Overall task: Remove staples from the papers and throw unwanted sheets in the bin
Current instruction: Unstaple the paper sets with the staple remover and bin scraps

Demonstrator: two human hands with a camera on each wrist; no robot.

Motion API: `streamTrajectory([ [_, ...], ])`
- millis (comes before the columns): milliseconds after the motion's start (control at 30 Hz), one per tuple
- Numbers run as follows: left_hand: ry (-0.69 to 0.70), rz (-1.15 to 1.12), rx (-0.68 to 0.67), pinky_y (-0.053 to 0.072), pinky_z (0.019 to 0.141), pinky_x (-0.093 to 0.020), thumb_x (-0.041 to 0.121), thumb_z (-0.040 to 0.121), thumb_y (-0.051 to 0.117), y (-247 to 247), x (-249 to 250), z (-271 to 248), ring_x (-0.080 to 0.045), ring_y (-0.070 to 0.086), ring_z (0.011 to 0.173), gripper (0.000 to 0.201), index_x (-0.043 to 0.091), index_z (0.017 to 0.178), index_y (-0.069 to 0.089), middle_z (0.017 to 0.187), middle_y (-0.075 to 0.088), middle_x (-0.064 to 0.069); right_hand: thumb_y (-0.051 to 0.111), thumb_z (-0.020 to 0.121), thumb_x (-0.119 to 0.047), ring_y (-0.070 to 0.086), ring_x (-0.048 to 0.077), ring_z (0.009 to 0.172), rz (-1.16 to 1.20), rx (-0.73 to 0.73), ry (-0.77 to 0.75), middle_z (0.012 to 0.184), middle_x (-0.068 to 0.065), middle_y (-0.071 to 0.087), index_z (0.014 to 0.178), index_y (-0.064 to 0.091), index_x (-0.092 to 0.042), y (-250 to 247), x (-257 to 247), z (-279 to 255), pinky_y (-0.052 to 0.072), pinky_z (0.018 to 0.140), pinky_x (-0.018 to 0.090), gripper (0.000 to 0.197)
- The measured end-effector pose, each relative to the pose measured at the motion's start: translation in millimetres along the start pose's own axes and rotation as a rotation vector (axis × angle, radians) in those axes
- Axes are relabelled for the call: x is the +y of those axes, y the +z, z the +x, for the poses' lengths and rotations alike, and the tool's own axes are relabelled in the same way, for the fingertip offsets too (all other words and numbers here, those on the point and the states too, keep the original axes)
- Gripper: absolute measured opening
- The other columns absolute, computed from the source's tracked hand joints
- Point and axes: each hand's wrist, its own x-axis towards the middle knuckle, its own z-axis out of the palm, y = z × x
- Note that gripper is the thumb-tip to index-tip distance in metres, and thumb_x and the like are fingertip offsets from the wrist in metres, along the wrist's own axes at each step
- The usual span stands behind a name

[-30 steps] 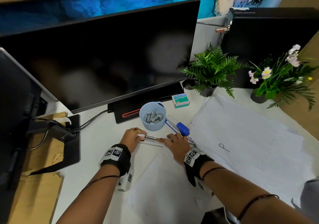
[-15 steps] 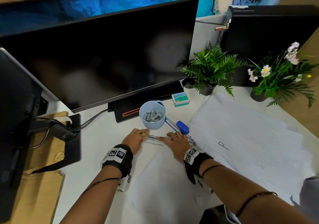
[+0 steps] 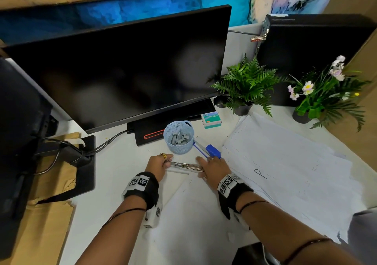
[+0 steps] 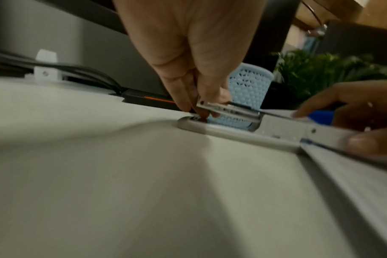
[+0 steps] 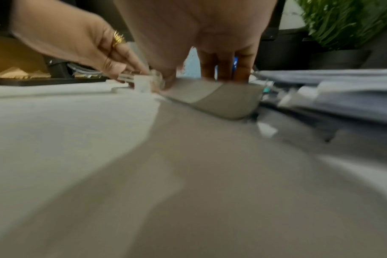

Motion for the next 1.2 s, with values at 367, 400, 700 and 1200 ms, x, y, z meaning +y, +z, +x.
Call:
streamTrajectory([
  [367,0.015,0.126,0.055,0.045,0.091,-0.027,0.002,0.088,0.056,-2.0,4.8,-11.8,-0.025,0.061,0.095,0.021,0.007,0.102,0.070,0.101,0.068,-0.010,0.064,0.085,-0.023,0.054,0.024,0.106,0.286,0.077,0.001,0.113,0.007,0.059,0.114,0.056,-0.014,-68.8,4.1,-3.6,0.044,0.087,0.031,0.032],
  [400,-0.002,0.111,0.068,0.045,0.090,-0.027,0.003,0.088,0.056,-0.7,8.0,-13.8,-0.023,0.061,0.093,0.020,0.007,0.103,0.068,0.101,0.067,-0.010,0.065,0.084,-0.025,0.054,0.025,0.107,0.302,0.095,-0.034,0.114,0.008,0.060,0.114,0.056,-0.013,-71.1,-3.9,-1.9,0.044,0.088,0.031,0.034],
  [700,0.091,0.057,0.080,0.033,0.109,-0.031,-0.012,0.085,0.036,-22.1,26.2,-46.2,-0.021,0.043,0.127,0.058,0.012,0.138,0.036,0.141,0.037,-0.007,0.055,0.090,-0.021,0.048,0.029,0.117,0.359,0.122,-0.127,0.129,0.014,0.048,0.126,0.048,-0.005,-49.5,-48.9,23.8,0.040,0.099,0.035,0.040],
  [1200,-0.252,0.390,-0.142,0.030,0.107,-0.031,0.057,0.082,0.058,19.3,-2.4,-88.9,-0.025,0.032,0.130,0.082,0.005,0.140,0.032,0.143,0.031,-0.009,0.064,0.085,-0.035,0.047,0.029,0.116,0.238,-0.110,-0.037,0.128,0.013,0.046,0.133,0.035,-0.011,1.0,-58.7,41.8,0.041,0.095,0.037,0.060],
])
